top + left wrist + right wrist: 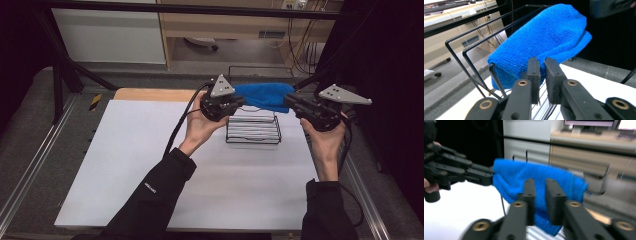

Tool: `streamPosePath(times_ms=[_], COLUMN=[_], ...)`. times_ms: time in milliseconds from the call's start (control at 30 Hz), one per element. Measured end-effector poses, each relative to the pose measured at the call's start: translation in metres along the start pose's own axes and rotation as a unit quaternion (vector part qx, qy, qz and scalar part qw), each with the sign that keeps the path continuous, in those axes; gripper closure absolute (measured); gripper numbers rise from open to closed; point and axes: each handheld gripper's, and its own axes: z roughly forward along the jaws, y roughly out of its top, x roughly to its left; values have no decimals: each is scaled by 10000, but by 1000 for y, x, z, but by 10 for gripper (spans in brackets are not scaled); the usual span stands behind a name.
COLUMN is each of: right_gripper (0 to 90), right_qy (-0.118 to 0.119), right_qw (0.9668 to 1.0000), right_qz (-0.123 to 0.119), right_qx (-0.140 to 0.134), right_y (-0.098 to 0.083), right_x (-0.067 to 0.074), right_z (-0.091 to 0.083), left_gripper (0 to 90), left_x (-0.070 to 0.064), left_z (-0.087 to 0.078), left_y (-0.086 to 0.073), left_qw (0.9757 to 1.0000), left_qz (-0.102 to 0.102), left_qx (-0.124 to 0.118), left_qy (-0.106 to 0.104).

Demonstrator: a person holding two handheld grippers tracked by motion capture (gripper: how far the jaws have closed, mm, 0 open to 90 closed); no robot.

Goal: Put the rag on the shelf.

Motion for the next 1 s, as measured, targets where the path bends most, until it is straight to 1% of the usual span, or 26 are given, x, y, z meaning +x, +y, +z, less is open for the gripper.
streamPosePath(times_ms=[33,100,167,233,300,400,500,567,633,733,767,833,900,1000], right_gripper=[868,900,900,900,899,870,824,782,724,614,584,509,422,312], right_qy=[1,9,-33,-56,-85,-96,-70,-59,-11,17,24,65,128,114], right_qw=[9999,9996,9991,9986,9984,9984,9990,9993,9995,9996,9997,9998,9996,9996], right_qz=[61,145,204,257,283,262,222,182,147,100,82,105,211,206], right_qx=[102,252,368,449,475,485,385,311,270,260,225,178,117,123], right_y=[-2,-7,-12,-18,-22,-27,-27,-25,-23,-20,-19,-17,-17,-17], right_x=[0,-1,-2,-4,-5,-5,-3,0,3,9,10,14,17,21], right_z=[3,9,15,20,24,27,25,21,19,14,13,10,7,4], left_gripper=[796,747,707,655,609,544,476,423,370,284,259,224,193,150], left_x=[0,-1,-1,0,1,3,4,4,6,9,10,13,16,20], left_z=[0,-1,-1,-1,-2,-6,-11,-15,-21,-29,-32,-38,-45,-56], left_y=[-1,-3,-5,-8,-12,-17,-22,-25,-30,-36,-39,-45,-51,-59], left_qw=[10000,9999,9998,9995,9993,9989,9985,9982,9981,9973,9971,9969,9966,9956], left_qz=[-29,-86,-110,-175,-251,-317,-383,-425,-439,-562,-572,-559,-560,-666], left_qx=[16,106,186,249,290,353,397,427,427,473,496,542,581,618], left_qy=[-7,-12,-12,-4,-23,-19,-17,-34,-1,17,30,111,173,213])
